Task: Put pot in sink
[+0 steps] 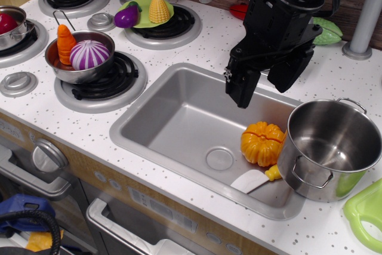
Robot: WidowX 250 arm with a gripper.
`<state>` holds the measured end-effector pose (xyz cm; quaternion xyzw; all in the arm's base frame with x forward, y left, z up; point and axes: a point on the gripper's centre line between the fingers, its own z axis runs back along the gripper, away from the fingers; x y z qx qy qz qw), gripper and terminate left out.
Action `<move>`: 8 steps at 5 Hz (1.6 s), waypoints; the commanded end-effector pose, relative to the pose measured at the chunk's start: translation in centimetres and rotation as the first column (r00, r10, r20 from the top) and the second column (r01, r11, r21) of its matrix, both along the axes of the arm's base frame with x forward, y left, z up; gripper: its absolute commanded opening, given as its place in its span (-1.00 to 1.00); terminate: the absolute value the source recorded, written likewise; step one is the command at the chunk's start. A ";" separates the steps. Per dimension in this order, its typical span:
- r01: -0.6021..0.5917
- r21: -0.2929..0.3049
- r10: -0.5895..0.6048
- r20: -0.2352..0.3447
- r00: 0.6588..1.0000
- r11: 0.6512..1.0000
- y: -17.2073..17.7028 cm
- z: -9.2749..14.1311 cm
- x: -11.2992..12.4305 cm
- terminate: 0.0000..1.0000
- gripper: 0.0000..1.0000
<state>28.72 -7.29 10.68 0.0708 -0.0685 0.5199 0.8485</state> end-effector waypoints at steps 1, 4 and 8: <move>0.000 0.000 0.000 0.000 1.000 1.000 0.0 0.0 0.0 -1.00 1.00; 0.292 0.036 -0.294 0.047 0.955 0.956 -2.9 0.3 0.0 -1.00 1.00; 0.349 -0.060 -0.337 0.144 0.930 0.935 -2.5 -5.7 -0.6 -1.00 1.00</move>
